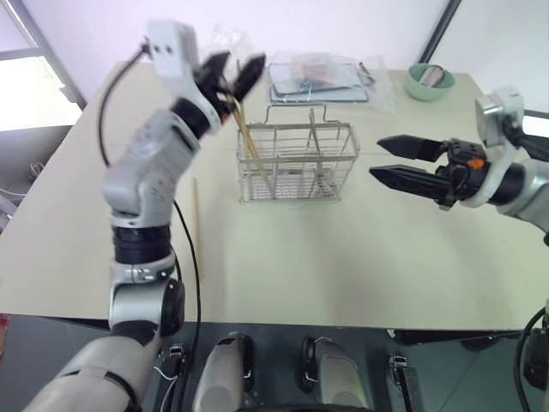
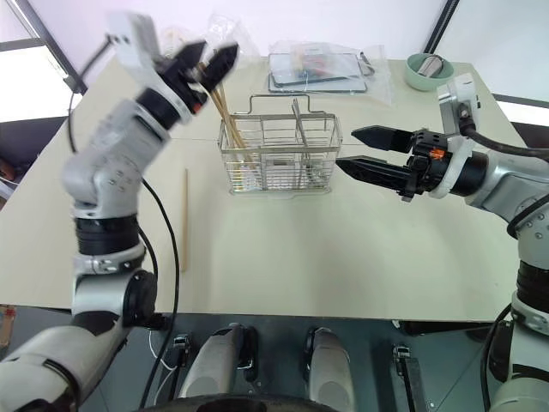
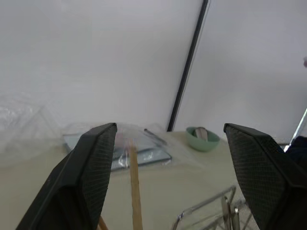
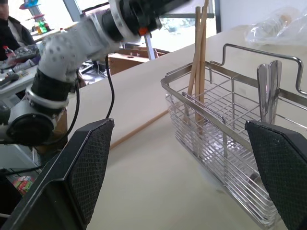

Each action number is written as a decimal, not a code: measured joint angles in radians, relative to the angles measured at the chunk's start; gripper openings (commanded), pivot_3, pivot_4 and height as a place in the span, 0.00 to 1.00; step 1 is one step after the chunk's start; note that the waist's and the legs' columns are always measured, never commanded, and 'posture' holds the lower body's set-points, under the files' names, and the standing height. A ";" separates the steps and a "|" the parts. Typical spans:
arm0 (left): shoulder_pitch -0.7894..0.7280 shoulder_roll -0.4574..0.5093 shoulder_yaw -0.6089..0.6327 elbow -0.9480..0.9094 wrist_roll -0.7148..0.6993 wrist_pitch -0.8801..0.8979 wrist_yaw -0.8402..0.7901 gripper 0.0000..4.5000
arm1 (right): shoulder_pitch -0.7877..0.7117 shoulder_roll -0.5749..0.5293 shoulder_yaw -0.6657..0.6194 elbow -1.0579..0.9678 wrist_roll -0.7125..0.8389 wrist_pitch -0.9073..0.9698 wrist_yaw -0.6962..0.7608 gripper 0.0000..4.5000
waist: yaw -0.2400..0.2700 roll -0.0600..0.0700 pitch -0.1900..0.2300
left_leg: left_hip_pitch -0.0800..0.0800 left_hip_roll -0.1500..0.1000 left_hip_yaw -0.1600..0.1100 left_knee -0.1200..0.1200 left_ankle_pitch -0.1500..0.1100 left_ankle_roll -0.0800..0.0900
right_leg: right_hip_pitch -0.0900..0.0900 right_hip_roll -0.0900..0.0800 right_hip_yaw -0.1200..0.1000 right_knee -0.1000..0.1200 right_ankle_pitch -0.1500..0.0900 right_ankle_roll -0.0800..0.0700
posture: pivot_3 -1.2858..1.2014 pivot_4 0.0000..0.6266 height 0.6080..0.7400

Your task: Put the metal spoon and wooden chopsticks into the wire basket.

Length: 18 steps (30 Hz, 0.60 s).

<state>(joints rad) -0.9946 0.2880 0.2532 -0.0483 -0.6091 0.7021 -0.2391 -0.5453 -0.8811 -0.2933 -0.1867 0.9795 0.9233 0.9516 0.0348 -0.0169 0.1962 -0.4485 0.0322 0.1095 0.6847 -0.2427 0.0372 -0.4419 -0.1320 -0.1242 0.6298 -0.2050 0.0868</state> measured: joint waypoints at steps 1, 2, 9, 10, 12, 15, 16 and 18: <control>-0.047 0.029 0.033 0.001 -0.022 0.026 0.016 0.76 | -0.002 0.001 0.007 0.006 -0.006 -0.001 0.001 1.00 | -0.001 0.000 0.000 | 0.000 0.000 0.000 0.000 0.000 0.000 | 0.000 0.000 0.000 0.000 0.000 0.000 | 0.52 0.24 0.75; -0.090 0.055 0.064 0.001 -0.041 0.046 0.035 0.76 | -0.005 0.002 0.012 0.013 -0.012 -0.004 0.004 1.00 | 0.000 0.000 0.000 | 0.000 0.000 0.000 0.000 0.000 0.000 | 0.000 0.000 0.000 0.000 0.000 0.000 | 0.52 0.24 0.75; -0.237 0.292 0.082 0.146 0.173 0.309 0.378 0.76 | -0.024 0.021 0.033 0.042 -0.033 -0.022 0.025 1.00 | 0.002 0.001 0.000 | 0.004 -0.001 0.001 -0.001 0.000 0.000 | 0.003 0.000 0.000 0.001 0.000 0.001 | 0.52 0.24 0.75; -0.223 0.302 0.088 0.166 0.189 0.370 0.399 0.76 | -0.024 0.022 0.033 0.046 -0.036 -0.025 0.028 1.00 | 0.002 0.001 0.000 | 0.004 0.000 0.001 -0.001 0.000 0.000 | 0.003 0.000 0.000 0.001 0.000 0.001 | 0.52 0.24 0.75; -0.161 0.297 0.091 0.186 0.195 0.521 0.405 0.76 | -0.025 0.033 0.039 0.054 -0.043 -0.035 0.033 1.00 | 0.007 0.000 0.000 | 0.003 -0.001 0.000 0.000 0.000 0.000 | 0.003 0.000 0.000 0.001 0.000 0.001 | 0.52 0.24 0.75; -0.066 0.229 0.092 0.178 0.195 0.648 0.398 0.76 | -0.028 0.042 0.054 0.059 -0.054 -0.038 0.038 1.00 | 0.008 -0.001 0.000 | -0.001 -0.001 -0.001 0.001 0.003 -0.005 | 0.002 -0.001 0.000 0.000 0.000 0.001 | 0.52 0.24 0.75; -0.046 0.202 0.095 0.166 0.195 0.687 0.398 0.76 | -0.031 0.048 0.055 0.062 -0.054 -0.038 0.039 1.00 | 0.006 -0.001 0.000 | -0.001 -0.001 0.000 0.001 0.003 -0.006 | 0.001 -0.001 0.000 0.000 0.000 0.001 | 0.52 0.24 0.75; -0.021 0.158 0.093 0.143 0.194 0.771 0.390 0.76 | -0.043 0.058 0.058 0.073 -0.054 -0.038 0.040 1.00 | 0.002 -0.001 0.000 | -0.001 -0.001 0.000 0.001 0.004 -0.007 | 0.000 -0.001 0.000 0.000 0.000 0.001 | 0.52 0.24 0.75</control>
<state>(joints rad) -1.0155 0.4464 0.3458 0.0952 -0.4148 1.4734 0.1512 -0.5881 -0.8231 -0.2352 -0.1138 0.9253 0.8856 0.9911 0.0372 -0.0183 0.1966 -0.4496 0.0314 0.1096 0.6856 -0.2391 0.0307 -0.4417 -0.1325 -0.1240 0.6301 -0.2053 0.0875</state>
